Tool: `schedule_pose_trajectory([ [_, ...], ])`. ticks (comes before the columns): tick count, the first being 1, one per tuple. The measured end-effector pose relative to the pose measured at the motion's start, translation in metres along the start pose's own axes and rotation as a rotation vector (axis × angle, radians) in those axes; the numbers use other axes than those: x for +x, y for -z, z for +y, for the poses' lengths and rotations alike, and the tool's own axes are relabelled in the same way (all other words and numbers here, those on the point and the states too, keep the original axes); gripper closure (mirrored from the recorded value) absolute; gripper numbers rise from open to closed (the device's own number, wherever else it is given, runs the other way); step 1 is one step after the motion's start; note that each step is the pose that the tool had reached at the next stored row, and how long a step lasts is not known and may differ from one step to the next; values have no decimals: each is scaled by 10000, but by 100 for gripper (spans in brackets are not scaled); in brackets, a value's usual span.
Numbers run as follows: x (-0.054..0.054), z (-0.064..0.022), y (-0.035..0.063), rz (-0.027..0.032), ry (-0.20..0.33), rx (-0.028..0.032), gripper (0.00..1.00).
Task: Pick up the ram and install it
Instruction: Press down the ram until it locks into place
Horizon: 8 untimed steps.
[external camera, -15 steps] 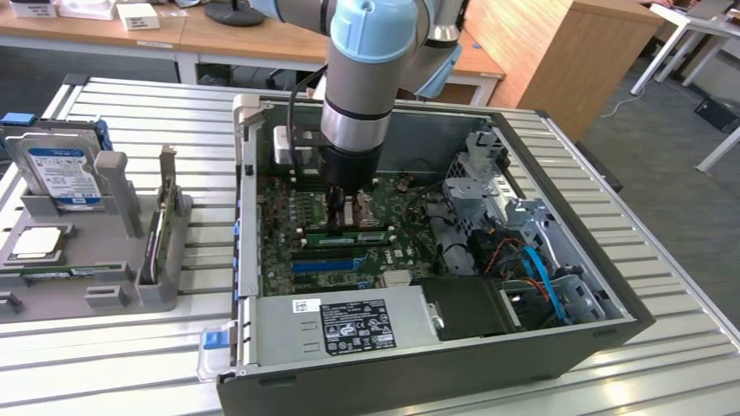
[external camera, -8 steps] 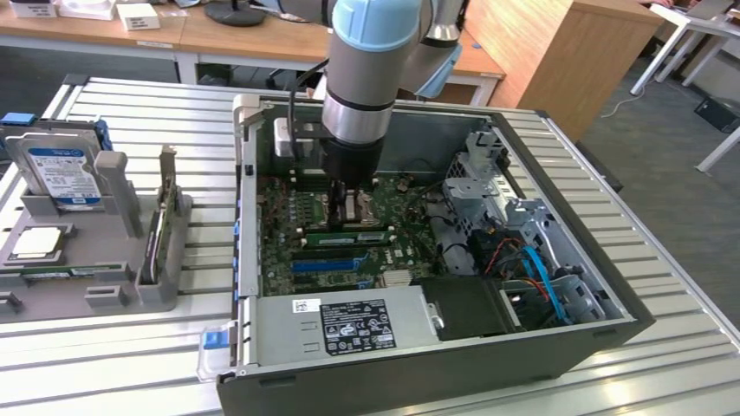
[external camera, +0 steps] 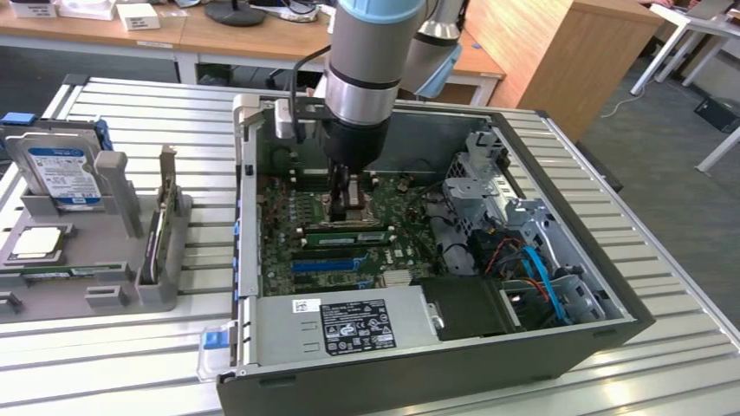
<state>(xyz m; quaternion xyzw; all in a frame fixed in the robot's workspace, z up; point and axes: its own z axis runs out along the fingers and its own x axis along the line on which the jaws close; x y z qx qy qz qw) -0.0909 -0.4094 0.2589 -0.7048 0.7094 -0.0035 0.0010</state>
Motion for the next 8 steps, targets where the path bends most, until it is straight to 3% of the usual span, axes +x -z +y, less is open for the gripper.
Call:
schedule_pose_trajectory([
  [8, 1, -8, 17, 5, 3, -1, 89],
])
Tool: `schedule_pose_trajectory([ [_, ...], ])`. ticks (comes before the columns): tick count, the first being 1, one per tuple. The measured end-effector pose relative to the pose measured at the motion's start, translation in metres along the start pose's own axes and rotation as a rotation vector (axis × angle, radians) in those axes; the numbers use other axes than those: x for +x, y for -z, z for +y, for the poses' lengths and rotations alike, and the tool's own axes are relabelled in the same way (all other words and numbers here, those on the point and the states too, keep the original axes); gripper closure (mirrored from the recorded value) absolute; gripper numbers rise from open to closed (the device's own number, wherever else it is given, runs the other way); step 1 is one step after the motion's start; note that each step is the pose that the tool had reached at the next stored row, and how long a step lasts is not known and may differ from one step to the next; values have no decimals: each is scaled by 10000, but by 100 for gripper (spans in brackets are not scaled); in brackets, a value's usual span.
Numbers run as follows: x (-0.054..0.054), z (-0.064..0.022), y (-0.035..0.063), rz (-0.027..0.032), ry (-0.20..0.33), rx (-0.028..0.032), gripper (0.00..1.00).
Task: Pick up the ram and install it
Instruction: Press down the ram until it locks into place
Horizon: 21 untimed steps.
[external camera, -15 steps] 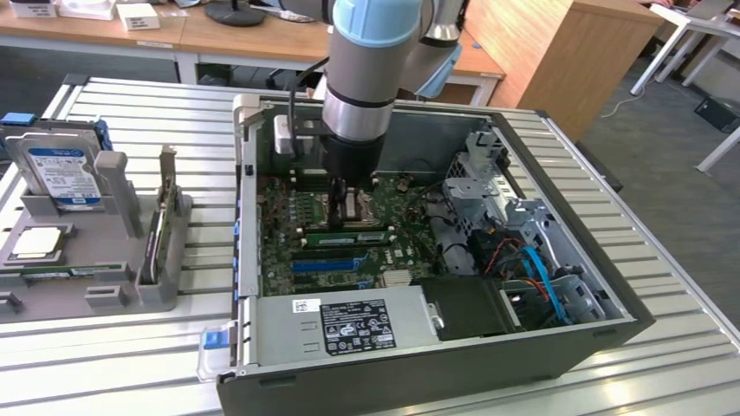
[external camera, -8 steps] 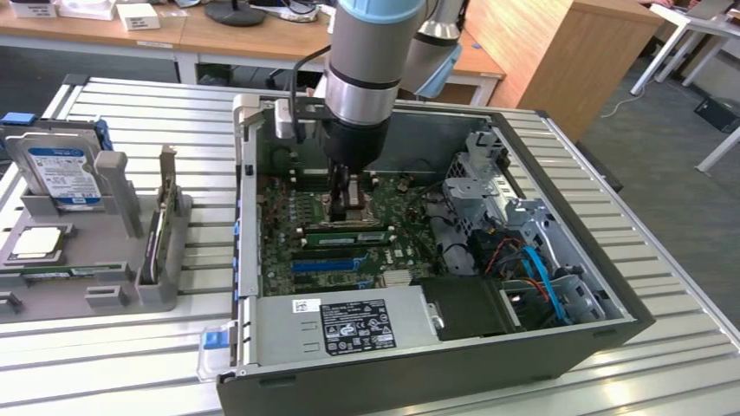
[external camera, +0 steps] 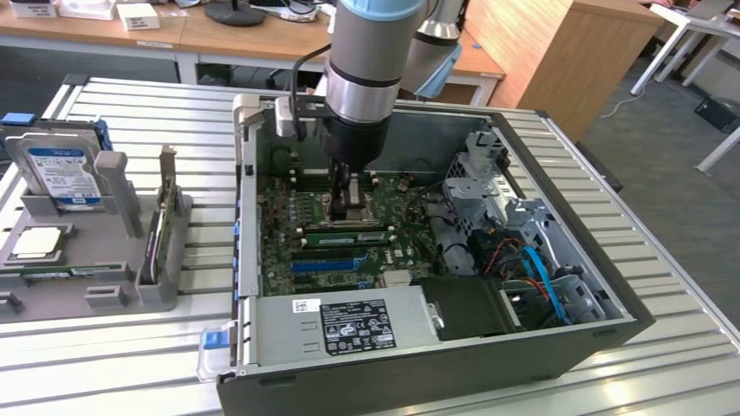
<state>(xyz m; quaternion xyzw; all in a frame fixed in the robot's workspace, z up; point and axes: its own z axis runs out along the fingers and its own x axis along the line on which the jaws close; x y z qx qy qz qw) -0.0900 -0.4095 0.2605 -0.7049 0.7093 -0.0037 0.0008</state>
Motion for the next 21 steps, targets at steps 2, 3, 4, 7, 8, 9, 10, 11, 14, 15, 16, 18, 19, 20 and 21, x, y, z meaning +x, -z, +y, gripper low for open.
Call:
schedule_pose_trajectory([
  [2, -1, -33, -1, -2, -2, 0, 89],
  [3, -1, -54, -2, -3, -3, 1, 89],
  [4, -1, -75, -2, -2, -2, 1, 89],
  [7, -1, -150, -2, -3, -1, -1, 89],
  [8, -2, -174, -2, -3, -1, -2, 89],
  [9, -2, -196, -2, -3, 0, -5, 89],
  [10, -2, -219, -3, -3, 0, -7, 89],
  [11, -2, -242, -3, -3, 2, -9, 89],
  [14, -3, -312, -4, -4, 3, -13, 89],
  [15, -2, -330, -3, -3, 3, -14, 89],
  [16, -2, -339, -3, -3, 4, -15, 89],
  [18, -2, -339, -3, -3, 4, -15, 89],
  [19, -3, -339, -4, -3, 3, -14, 89],
  [20, -3, -339, -3, -3, 4, -15, 89],
  [21, -3, -339, -3, -3, 3, -14, 89],
])
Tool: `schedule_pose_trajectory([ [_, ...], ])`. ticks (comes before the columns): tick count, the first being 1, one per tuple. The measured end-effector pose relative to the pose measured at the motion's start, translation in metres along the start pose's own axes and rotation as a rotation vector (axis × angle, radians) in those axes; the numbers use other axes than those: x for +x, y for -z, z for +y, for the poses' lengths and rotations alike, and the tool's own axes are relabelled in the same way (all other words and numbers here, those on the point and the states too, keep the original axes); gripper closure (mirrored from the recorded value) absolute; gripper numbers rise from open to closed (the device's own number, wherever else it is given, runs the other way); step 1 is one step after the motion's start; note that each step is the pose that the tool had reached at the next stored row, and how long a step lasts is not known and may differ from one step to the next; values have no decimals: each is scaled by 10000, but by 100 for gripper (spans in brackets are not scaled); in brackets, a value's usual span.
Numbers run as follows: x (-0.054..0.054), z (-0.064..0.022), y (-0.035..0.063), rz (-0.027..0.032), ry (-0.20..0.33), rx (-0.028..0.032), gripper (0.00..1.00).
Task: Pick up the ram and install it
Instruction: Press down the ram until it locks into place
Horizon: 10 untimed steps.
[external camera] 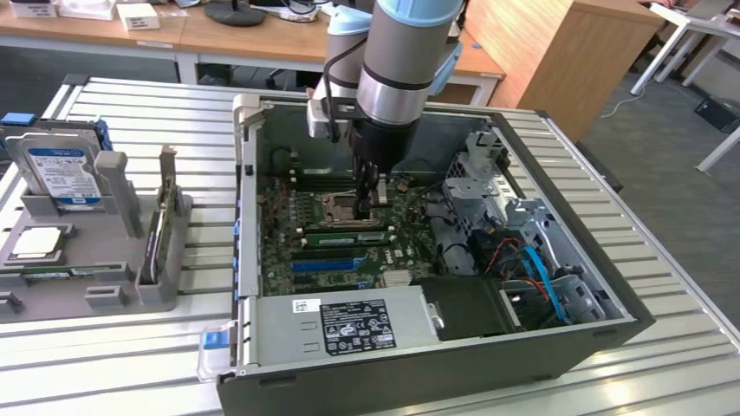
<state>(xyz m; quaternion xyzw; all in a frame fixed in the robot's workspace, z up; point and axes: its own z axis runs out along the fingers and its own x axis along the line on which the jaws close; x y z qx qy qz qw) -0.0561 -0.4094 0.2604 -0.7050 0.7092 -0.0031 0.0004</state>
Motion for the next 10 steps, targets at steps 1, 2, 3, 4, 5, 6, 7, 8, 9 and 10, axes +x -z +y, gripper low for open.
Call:
schedule_pose_trajectory([
  [1, 0, 0, 0, 0, 0, 0, 89],
  [2, 0, 0, 0, 0, 0, 0, 89],
  [3, 0, 0, 0, 0, 0, 0, 89],
  [4, 0, 0, 0, 0, 0, 0, 89],
  [5, 0, 0, 0, 0, 0, 0, 89],
  [6, 0, 0, 0, 0, 0, 0, 89],
  [7, 0, 0, 0, -1, 0, 0, 89],
  [8, 0, 0, 0, 0, 0, 0, 89],
  [9, 0, 0, 0, 0, -4, 0, 89],
  [10, 0, 0, 0, 0, -17, 0, 89],
])
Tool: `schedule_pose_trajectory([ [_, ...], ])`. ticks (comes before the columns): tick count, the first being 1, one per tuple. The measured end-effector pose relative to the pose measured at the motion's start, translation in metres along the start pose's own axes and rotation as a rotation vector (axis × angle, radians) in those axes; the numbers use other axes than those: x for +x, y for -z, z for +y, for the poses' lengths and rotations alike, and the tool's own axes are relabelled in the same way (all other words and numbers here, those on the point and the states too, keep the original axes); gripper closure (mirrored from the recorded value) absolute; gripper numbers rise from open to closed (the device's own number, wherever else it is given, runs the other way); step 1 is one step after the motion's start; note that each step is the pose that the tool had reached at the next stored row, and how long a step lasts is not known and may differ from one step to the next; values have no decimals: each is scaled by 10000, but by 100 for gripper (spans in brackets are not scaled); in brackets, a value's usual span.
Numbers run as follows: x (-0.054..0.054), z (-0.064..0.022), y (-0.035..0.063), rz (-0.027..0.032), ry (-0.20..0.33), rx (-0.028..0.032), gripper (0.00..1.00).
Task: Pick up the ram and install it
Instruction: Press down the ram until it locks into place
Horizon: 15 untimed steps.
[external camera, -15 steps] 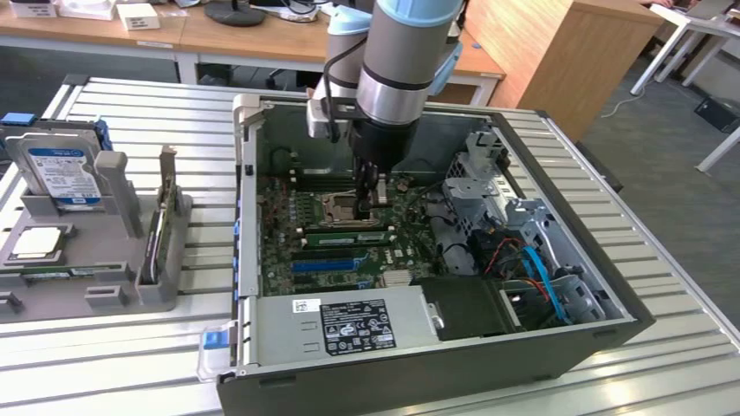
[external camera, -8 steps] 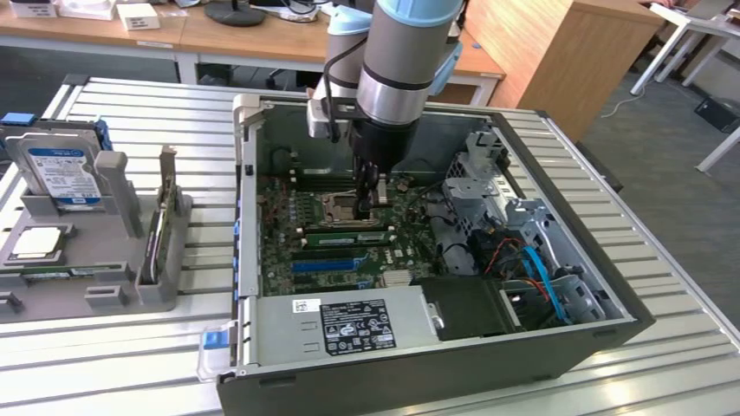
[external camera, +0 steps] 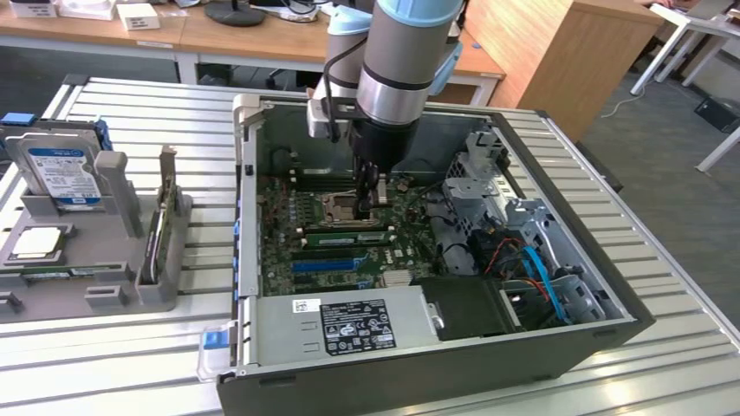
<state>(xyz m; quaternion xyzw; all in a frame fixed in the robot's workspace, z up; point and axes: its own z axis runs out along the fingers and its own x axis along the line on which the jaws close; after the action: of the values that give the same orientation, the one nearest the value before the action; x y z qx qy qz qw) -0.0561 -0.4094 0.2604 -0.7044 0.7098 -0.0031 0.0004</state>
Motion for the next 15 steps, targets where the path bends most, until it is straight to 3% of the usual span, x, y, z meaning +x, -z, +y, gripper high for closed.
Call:
schedule_pose_trajectory([
  [15, 0, 1, 0, 8, -1352, -5, 89],
])
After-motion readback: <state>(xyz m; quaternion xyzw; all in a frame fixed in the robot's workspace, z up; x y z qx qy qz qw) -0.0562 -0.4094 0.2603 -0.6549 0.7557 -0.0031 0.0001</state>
